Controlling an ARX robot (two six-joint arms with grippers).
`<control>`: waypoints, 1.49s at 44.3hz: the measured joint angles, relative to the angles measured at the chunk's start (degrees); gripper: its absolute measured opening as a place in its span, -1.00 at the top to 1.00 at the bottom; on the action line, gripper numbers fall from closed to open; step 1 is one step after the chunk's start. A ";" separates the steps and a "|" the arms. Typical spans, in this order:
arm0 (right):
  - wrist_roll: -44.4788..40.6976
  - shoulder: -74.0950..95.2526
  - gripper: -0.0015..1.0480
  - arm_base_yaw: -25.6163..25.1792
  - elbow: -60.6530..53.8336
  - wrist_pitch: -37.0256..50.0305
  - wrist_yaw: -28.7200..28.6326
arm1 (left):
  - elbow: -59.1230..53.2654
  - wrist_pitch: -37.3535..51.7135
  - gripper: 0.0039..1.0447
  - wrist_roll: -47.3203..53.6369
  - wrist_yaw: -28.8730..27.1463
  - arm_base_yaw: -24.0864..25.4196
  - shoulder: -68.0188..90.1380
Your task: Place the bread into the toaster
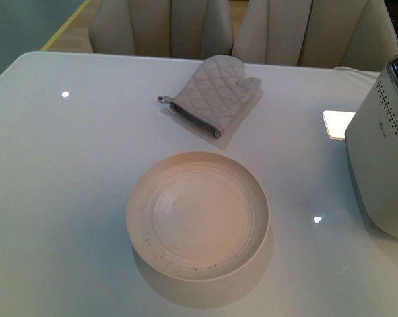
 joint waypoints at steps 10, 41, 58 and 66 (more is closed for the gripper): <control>0.00 -5.05 0.96 0.02 -1.68 -3.19 0.00 | 0.00 0.00 -0.87 0.00 0.02 0.00 0.00; 0.00 -17.55 0.96 0.02 -3.41 -12.52 0.02 | 0.00 0.00 -0.87 0.02 0.02 0.00 0.00; -0.02 -28.63 0.96 0.09 -3.39 -23.98 0.04 | 0.00 -0.02 -0.87 0.02 0.02 0.00 0.00; -0.04 -28.72 0.95 0.09 -3.39 -24.04 0.02 | 0.00 -0.02 -0.87 0.02 0.02 0.00 0.00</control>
